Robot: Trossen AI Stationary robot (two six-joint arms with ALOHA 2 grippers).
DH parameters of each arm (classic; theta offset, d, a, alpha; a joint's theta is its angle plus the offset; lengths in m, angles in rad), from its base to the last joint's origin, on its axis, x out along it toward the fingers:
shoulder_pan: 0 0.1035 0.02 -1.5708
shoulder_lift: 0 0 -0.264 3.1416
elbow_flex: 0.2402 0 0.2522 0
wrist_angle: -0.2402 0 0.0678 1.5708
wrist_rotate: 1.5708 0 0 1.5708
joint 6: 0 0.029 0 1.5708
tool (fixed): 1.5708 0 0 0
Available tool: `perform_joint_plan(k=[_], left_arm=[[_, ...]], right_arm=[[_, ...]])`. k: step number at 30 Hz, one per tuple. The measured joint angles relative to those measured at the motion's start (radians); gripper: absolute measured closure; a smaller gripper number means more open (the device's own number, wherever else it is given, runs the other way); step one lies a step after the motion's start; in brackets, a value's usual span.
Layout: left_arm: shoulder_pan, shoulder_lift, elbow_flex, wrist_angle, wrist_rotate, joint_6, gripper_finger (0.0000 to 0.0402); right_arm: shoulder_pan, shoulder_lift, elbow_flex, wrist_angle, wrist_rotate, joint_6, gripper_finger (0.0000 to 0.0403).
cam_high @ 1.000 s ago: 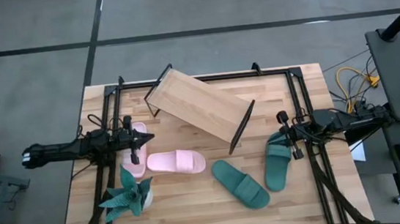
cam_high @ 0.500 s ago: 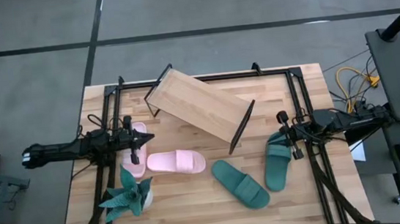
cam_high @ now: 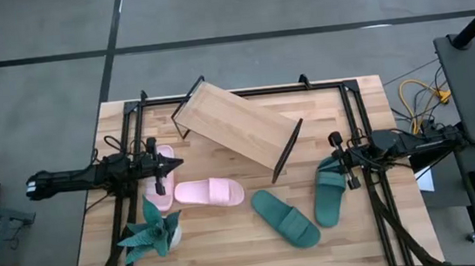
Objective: Pick and place slides into the shelf
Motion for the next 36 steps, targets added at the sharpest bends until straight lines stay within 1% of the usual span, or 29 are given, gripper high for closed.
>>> perform_joint_plan(k=[29, 33, 36], left_arm=[[0.0, 0.0, 0.0, 0.0, 0.0, 0.001, 0.0402], [0.0, 0.0, 0.0, 0.0, 0.0, 0.059, 0.0402], [0.0, 0.0, 0.0, 0.0, 0.0, 0.055, 0.0402]], right_arm=[[0.0, 0.0, 0.0, 0.0, 0.0, 0.0, 0.0376], [0.0, 0.0, 0.0, 0.0, 0.0, 0.0, 0.0376], [0.0, 0.0, 0.0, 0.0, 0.0, 0.0, 0.0376]])
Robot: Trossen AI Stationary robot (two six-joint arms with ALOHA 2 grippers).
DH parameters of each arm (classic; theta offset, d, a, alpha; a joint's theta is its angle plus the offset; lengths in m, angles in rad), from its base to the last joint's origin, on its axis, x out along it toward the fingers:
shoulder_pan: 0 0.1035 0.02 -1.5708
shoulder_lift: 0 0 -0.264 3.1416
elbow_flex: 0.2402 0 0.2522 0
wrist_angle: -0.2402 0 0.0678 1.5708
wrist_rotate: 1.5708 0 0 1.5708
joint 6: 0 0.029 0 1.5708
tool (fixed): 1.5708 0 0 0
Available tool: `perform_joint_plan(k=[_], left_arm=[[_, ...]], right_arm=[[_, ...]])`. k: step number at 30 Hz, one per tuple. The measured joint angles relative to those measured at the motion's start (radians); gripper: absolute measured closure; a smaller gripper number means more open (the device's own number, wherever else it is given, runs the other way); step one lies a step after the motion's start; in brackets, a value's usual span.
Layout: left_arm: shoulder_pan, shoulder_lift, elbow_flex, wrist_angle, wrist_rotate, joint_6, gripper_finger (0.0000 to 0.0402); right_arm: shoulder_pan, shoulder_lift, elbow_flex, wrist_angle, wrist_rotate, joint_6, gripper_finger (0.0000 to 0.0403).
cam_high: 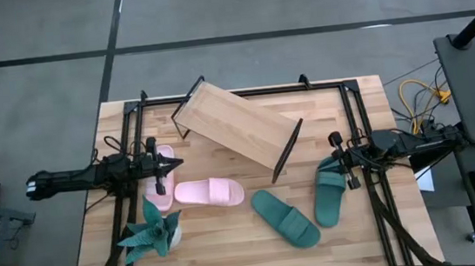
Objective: Pick and place slides into the shelf
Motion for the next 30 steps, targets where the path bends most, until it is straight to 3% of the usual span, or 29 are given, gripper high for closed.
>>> perform_joint_plan(k=[14, 20, 25, 30], left_arm=[[0.0, 0.0, -0.002, 0.092, 0.0, 0.077, 0.0402], [0.0, 0.0, -0.001, 0.208, 0.041, 0.075, 0.0402], [0.0, 0.001, -0.001, 0.291, 0.062, -0.029, 0.0402], [0.0, 0.001, -0.001, 0.345, 0.063, -0.029, 0.0402]], right_arm=[[0.0, 0.0, 0.0, 0.0, 0.0, 0.001, 0.0376], [0.0, 0.0, 0.0, 0.005, 0.0, 0.128, 0.0376], [0.0, 0.0, 0.0, 0.124, 0.0, 0.035, 0.0376], [0.0, 0.0, 0.0, 0.327, 0.0, -0.051, 0.0376]])
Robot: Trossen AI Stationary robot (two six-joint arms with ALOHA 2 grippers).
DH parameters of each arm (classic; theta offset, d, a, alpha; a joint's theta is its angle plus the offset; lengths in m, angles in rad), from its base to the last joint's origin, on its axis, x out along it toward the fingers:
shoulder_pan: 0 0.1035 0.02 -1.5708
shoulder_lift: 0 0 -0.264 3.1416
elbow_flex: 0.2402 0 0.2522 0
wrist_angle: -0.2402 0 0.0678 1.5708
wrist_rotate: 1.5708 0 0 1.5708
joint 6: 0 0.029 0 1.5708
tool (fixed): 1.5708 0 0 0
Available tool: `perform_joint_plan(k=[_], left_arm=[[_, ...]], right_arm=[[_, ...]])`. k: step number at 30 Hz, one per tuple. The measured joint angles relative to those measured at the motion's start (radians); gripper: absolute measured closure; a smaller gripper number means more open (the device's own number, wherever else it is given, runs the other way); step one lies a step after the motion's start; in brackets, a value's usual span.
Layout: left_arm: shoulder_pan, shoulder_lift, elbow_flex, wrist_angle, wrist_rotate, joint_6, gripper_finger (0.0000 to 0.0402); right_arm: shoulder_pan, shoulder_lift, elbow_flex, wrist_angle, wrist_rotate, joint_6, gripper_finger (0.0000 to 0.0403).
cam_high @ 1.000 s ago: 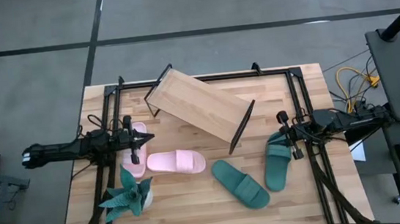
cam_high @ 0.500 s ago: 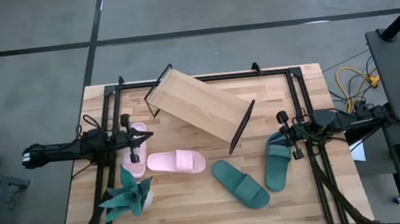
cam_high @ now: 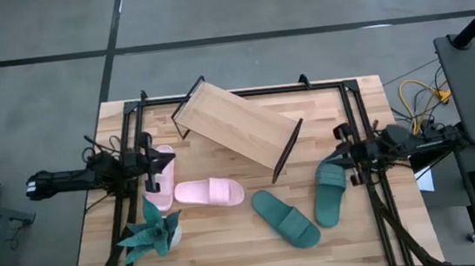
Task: Pick and place slides into the shelf
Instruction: Put the right green slide on the shelf
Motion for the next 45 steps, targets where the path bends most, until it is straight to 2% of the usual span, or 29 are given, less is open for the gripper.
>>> perform_joint_plan(k=[4, 9, 15, 19, 23, 25, 28, 32, 37, 41, 45], left_arm=[[0.0, 0.014, 0.0, 0.018, 0.0, 0.051, 0.0402], [0.0, 0.047, 0.0, 0.032, 0.0, 0.082, 0.0402], [0.0, 0.12, -0.001, 0.029, 0.073, 0.135, 0.0399], [0.0, 0.179, 0.002, 0.064, 0.099, 0.182, 0.0368], [-0.001, 0.235, 0.002, 0.188, 0.2, 0.262, 0.0316], [0.0, 0.261, 0.002, 0.27, 0.209, 0.247, 0.0289], [0.0, 0.282, 0.002, 0.388, 0.204, 0.173, 0.0259], [0.0, 0.278, 0.002, 0.399, 0.204, 0.133, 0.0239], [0.0, 0.277, 0.002, 0.402, 0.204, 0.163, 0.0235], [0.0, 0.28, 0.002, 0.404, 0.204, 0.191, 0.0235], [0.0, 0.277, 0.002, 0.404, 0.204, 0.191, 0.0235]], right_arm=[[0.0, 0.028, 0.0, 0.143, -0.005, -0.127, 0.0376], [0.0, 0.129, 0.005, 0.242, 0.002, -0.242, 0.0363], [0.0, 0.372, 0.086, 0.24, 0.0, -0.377, 0.031], [0.0, 0.553, 0.197, 0.239, 0.003, -0.384, 0.0267], [0.0, 0.703, 0.355, 0.216, 0.005, -0.372, 0.0244], [0.0, 0.762, 0.45, 0.138, 0.016, -0.374, 0.024], [0.0, 0.828, 0.614, -0.098, 0.084, -0.376, 0.0239], [0.0, 0.903, 0.845, -0.473, 0.181, -0.257, 0.024], [0.066, 0.975, 0.997, -0.625, 0.176, -0.179, 0.0249], [0.157, 1.017, 1.067, -0.74, 0.341, -0.106, 0.0254], [0.273, 1.06, 1.102, -0.886, 0.527, 0.047, 0.0255]])
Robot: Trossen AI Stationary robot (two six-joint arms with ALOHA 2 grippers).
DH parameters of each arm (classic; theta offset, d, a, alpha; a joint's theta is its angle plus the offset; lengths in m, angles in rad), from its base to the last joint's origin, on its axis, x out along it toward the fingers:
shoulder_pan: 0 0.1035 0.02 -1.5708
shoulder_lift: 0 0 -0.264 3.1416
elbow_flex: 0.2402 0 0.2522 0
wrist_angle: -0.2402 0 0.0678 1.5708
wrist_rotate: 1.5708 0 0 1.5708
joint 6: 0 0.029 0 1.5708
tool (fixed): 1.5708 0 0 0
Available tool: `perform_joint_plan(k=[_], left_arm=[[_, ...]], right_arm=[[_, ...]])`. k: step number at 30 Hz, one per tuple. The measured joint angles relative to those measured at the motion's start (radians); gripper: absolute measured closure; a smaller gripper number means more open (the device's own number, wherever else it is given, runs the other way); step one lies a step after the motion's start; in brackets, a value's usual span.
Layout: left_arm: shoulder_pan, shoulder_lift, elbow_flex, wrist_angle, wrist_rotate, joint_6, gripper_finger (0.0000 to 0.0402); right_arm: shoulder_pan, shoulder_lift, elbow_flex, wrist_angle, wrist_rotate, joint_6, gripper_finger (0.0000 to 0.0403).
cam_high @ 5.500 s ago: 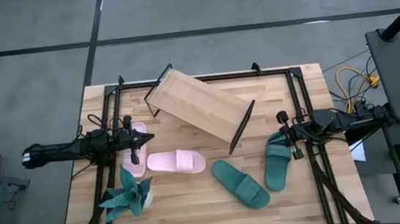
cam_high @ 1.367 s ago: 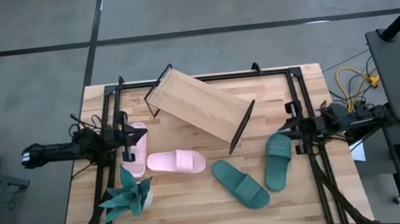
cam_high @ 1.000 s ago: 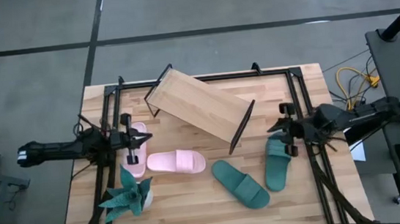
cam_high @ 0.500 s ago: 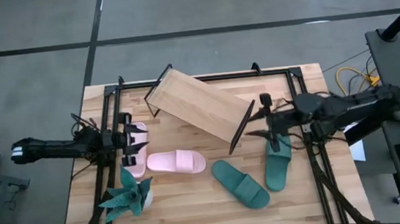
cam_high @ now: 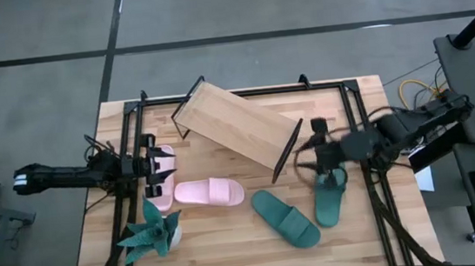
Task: Pick and place slides into the shelf
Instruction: Put the right green slide on the shelf
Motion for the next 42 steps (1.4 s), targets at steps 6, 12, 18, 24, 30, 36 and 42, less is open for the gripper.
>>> perform_joint_plan(k=[6, 12, 18, 24, 30, 36, 42], left_arm=[[0.0, 0.0, 0.0, 0.0, 0.0, 0.002, 0.0235], [0.0, 0.0, 0.0, 0.0, 0.0, 0.002, 0.0235], [0.0, 0.003, 0.0, 0.0, 0.0, 0.002, 0.0235], [0.0, 0.013, 0.0, -0.001, 0.0, 0.002, 0.0235], [0.0, 0.013, 0.0, 0.0, 0.0, 0.002, 0.0235], [0.0, 0.013, 0.0, -0.001, 0.0, 0.002, 0.0235], [0.0, 0.013, 0.0, -0.001, 0.0, 0.002, 0.0235]], right_arm=[[0.244, 0.09, 0.006, -0.096, 0.221, 0.177, 0.0259], [0.456, 0.184, 0.006, -0.259, 0.388, 0.453, 0.0268], [0.565, 0.298, 0.006, -0.337, 0.392, 0.744, 0.0275], [0.58, 0.454, 0.006, -0.42, 0.388, 0.836, 0.0277], [0.58, 0.61, 0.006, -0.561, 0.325, 0.852, 0.0284], [0.58, 0.72, 0.006, -0.771, 0.266, 1.11, 0.0275], [0.579, 0.774, 0.005, -0.884, 0.15, 1.286, 0.0243]])
